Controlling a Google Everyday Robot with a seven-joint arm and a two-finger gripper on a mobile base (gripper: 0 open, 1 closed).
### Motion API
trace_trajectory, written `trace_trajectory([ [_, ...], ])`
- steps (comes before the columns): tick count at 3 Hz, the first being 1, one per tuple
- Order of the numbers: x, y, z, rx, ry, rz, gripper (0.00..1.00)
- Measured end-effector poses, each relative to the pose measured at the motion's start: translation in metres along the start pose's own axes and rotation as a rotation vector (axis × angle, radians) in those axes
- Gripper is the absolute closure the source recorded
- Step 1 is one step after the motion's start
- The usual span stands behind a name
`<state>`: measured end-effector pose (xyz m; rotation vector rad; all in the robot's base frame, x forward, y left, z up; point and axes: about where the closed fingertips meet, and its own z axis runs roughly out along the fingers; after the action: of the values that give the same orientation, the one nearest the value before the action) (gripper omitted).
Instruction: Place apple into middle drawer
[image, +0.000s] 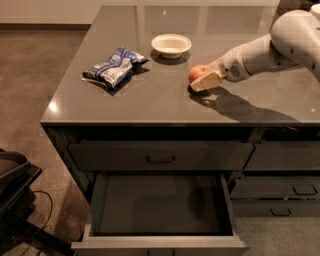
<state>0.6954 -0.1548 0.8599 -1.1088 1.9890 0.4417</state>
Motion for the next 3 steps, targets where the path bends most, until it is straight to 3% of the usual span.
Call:
trace_trajectory([
  [1,0.001,0.006,-0.003,-0.018,0.004,0.006,1.0],
  [2,0.007,0.027,-0.044,0.02,0.037,0.037,1.0],
  [3,0.018,0.067,-0.1,0.119,0.134,0.089,1.0],
])
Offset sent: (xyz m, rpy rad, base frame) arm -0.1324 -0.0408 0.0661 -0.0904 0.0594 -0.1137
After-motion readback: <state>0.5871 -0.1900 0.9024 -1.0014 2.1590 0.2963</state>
